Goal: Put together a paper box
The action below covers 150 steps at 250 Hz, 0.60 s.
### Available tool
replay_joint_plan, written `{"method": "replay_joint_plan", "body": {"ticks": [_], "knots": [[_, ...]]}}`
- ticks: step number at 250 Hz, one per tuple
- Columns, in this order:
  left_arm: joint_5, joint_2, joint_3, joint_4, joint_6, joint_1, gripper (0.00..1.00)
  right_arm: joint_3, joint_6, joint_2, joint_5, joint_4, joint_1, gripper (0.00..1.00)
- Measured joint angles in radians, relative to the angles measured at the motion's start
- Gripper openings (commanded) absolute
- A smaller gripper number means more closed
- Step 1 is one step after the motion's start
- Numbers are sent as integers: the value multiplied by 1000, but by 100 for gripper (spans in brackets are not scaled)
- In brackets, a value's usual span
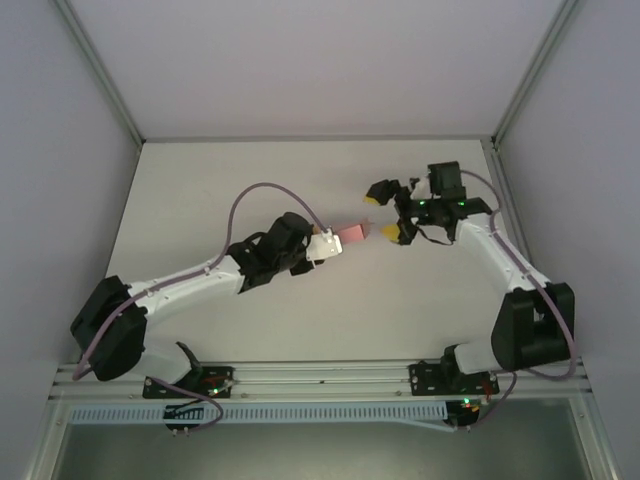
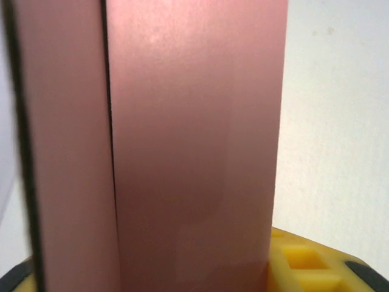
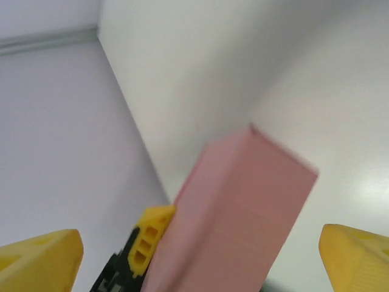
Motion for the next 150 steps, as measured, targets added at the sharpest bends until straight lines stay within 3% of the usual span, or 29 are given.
{"method": "replay_joint_plan", "body": {"ticks": [25,56,103,150], "knots": [[106,22,71,-152,35,51,44,-68,-216,-128,28,156,-15,100],[175,82,127,-297,56,107,43,-170,-439,-216,-57,282,6,100],[205,192,164,-426,56,162,44,-138,-812,-137,-66,126,154,90],[220,214,189,-460,56,167,44,-39,-983,35,26,-37,245,76]]}}
